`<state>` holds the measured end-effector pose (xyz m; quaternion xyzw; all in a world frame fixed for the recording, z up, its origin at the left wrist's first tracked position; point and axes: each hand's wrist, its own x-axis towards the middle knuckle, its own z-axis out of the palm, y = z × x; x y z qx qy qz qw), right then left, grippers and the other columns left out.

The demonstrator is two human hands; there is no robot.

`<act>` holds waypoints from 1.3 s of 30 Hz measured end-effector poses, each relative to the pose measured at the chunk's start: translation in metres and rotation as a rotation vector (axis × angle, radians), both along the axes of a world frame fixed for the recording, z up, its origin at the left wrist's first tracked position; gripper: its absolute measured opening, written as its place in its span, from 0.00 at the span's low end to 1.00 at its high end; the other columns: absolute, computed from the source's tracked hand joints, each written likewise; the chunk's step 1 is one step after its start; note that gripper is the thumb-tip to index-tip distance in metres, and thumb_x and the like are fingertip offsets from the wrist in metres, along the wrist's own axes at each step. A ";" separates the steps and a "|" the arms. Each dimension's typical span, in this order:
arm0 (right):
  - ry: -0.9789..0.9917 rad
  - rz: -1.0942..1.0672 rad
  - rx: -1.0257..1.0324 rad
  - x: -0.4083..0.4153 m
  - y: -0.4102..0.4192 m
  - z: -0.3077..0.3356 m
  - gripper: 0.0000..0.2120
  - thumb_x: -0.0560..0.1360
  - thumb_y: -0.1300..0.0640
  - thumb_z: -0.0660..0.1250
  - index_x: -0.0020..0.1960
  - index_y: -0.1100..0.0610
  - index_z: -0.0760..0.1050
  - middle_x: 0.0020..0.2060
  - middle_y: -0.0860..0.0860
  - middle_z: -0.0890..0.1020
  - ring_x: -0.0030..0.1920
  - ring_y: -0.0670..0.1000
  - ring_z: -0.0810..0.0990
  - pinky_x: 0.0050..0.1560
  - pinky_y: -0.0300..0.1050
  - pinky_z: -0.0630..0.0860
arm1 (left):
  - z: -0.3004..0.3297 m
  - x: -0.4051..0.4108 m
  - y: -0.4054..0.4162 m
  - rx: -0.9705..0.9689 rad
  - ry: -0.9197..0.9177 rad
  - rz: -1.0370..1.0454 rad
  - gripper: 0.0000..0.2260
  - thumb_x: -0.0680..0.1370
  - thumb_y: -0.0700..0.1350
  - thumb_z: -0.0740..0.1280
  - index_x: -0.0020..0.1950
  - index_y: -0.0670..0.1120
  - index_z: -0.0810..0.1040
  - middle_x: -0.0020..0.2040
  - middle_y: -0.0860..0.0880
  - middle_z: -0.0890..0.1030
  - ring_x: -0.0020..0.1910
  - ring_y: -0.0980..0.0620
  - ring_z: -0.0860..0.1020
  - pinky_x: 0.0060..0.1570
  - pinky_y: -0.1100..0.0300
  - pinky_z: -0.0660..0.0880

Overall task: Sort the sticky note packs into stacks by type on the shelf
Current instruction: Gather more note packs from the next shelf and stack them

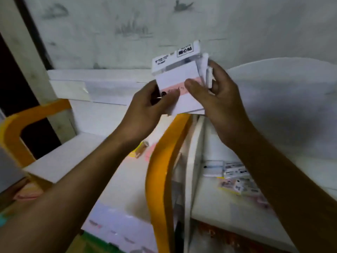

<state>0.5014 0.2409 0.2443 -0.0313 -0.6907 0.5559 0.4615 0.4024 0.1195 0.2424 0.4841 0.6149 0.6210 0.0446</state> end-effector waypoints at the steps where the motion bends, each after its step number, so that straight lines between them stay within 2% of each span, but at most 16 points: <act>1: -0.006 -0.013 -0.012 -0.021 -0.020 0.001 0.28 0.69 0.50 0.73 0.67 0.53 0.72 0.60 0.52 0.80 0.57 0.50 0.82 0.56 0.55 0.80 | -0.003 -0.020 -0.021 0.011 -0.038 0.007 0.13 0.80 0.44 0.64 0.65 0.46 0.76 0.58 0.48 0.82 0.55 0.48 0.81 0.52 0.52 0.80; 3: -0.039 -0.036 -0.054 -0.064 -0.057 -0.008 0.29 0.65 0.47 0.75 0.64 0.52 0.74 0.55 0.51 0.83 0.54 0.51 0.83 0.55 0.56 0.80 | -0.015 -0.059 -0.060 0.000 -0.104 0.032 0.12 0.79 0.45 0.65 0.63 0.48 0.77 0.57 0.47 0.83 0.54 0.47 0.82 0.50 0.52 0.80; 7: -0.164 -0.009 -0.203 -0.139 -0.117 -0.057 0.25 0.63 0.50 0.78 0.58 0.49 0.75 0.47 0.49 0.85 0.47 0.52 0.85 0.52 0.58 0.81 | -0.066 -0.126 -0.124 -0.123 -0.299 0.085 0.11 0.79 0.46 0.66 0.60 0.48 0.80 0.56 0.42 0.82 0.45 0.54 0.82 0.46 0.56 0.81; 10: -0.353 -0.006 -0.342 -0.173 -0.149 -0.099 0.23 0.66 0.51 0.78 0.56 0.45 0.73 0.47 0.43 0.83 0.46 0.48 0.84 0.50 0.53 0.83 | -0.103 -0.164 -0.159 -0.263 -0.417 0.090 0.14 0.78 0.49 0.66 0.62 0.48 0.79 0.54 0.48 0.84 0.50 0.52 0.83 0.41 0.64 0.80; 13: -0.429 0.055 -0.518 -0.197 -0.164 -0.141 0.17 0.70 0.54 0.75 0.57 0.48 0.76 0.49 0.50 0.85 0.44 0.50 0.85 0.46 0.52 0.83 | -0.136 -0.196 -0.177 -0.364 -0.485 0.077 0.12 0.77 0.49 0.68 0.60 0.50 0.79 0.54 0.51 0.84 0.50 0.53 0.83 0.46 0.60 0.81; 15: -0.485 0.072 -0.542 -0.211 -0.167 -0.163 0.14 0.73 0.54 0.71 0.58 0.48 0.76 0.48 0.50 0.85 0.44 0.50 0.86 0.43 0.51 0.83 | -0.158 -0.217 -0.180 -0.432 -0.524 0.096 0.12 0.77 0.48 0.68 0.60 0.51 0.79 0.54 0.51 0.84 0.51 0.51 0.83 0.50 0.56 0.81; 18: -0.514 0.136 -0.530 -0.231 -0.168 -0.190 0.15 0.74 0.60 0.71 0.59 0.51 0.75 0.50 0.51 0.85 0.45 0.48 0.85 0.38 0.42 0.80 | -0.187 -0.245 -0.178 -0.480 -0.603 0.135 0.14 0.77 0.46 0.69 0.63 0.48 0.77 0.56 0.49 0.83 0.54 0.49 0.81 0.49 0.55 0.81; 21: -0.543 0.162 -0.470 -0.254 -0.167 -0.218 0.19 0.71 0.61 0.74 0.60 0.53 0.74 0.52 0.53 0.84 0.47 0.47 0.84 0.42 0.40 0.79 | -0.204 -0.261 -0.173 -0.522 -0.582 0.190 0.09 0.77 0.46 0.69 0.57 0.49 0.77 0.52 0.52 0.82 0.48 0.55 0.80 0.38 0.64 0.80; 24: -0.580 0.132 -0.486 -0.282 -0.158 -0.240 0.23 0.68 0.57 0.76 0.60 0.50 0.72 0.51 0.51 0.84 0.49 0.49 0.84 0.52 0.49 0.81 | -0.208 -0.279 -0.164 -0.550 -0.556 0.189 0.09 0.76 0.47 0.70 0.56 0.53 0.76 0.51 0.57 0.79 0.46 0.62 0.77 0.31 0.71 0.75; 26: -0.541 0.119 -0.635 -0.299 -0.151 -0.246 0.23 0.70 0.60 0.75 0.62 0.53 0.71 0.52 0.53 0.84 0.49 0.52 0.84 0.46 0.48 0.81 | -0.208 -0.297 -0.157 -0.558 -0.530 0.134 0.11 0.77 0.47 0.69 0.57 0.57 0.74 0.53 0.59 0.78 0.49 0.63 0.76 0.34 0.71 0.75; 28: -0.481 0.176 -0.757 -0.312 -0.141 -0.243 0.20 0.72 0.59 0.73 0.62 0.54 0.72 0.52 0.54 0.84 0.50 0.54 0.85 0.43 0.50 0.82 | -0.207 -0.315 -0.148 -0.578 -0.479 0.044 0.18 0.75 0.47 0.72 0.61 0.61 0.72 0.55 0.62 0.77 0.54 0.61 0.77 0.40 0.69 0.77; 31: -0.477 0.190 -0.775 -0.333 -0.126 -0.234 0.14 0.76 0.54 0.69 0.60 0.53 0.75 0.51 0.53 0.85 0.49 0.54 0.85 0.44 0.53 0.83 | -0.209 -0.338 -0.135 -0.628 -0.377 -0.022 0.29 0.70 0.46 0.77 0.66 0.61 0.69 0.60 0.60 0.77 0.59 0.55 0.77 0.49 0.64 0.79; 33: -0.518 0.137 -0.741 -0.347 -0.123 -0.232 0.13 0.76 0.53 0.67 0.59 0.52 0.73 0.51 0.52 0.84 0.49 0.53 0.84 0.45 0.52 0.82 | -0.214 -0.351 -0.130 -0.626 -0.329 0.004 0.29 0.71 0.45 0.76 0.66 0.62 0.67 0.60 0.60 0.76 0.59 0.55 0.77 0.48 0.66 0.79; 35: -0.548 0.098 -0.664 -0.359 -0.124 -0.235 0.12 0.76 0.54 0.68 0.59 0.48 0.71 0.53 0.51 0.83 0.49 0.50 0.84 0.48 0.50 0.81 | -0.218 -0.364 -0.127 -0.595 -0.333 0.000 0.27 0.72 0.43 0.74 0.64 0.62 0.67 0.57 0.62 0.76 0.55 0.58 0.78 0.43 0.69 0.78; 39: -0.484 0.049 -0.499 -0.381 -0.131 -0.251 0.19 0.74 0.60 0.71 0.60 0.45 0.73 0.51 0.45 0.84 0.49 0.46 0.83 0.48 0.39 0.79 | -0.225 -0.397 -0.127 -0.555 -0.475 -0.077 0.17 0.75 0.45 0.72 0.58 0.61 0.72 0.52 0.62 0.79 0.47 0.61 0.82 0.40 0.63 0.80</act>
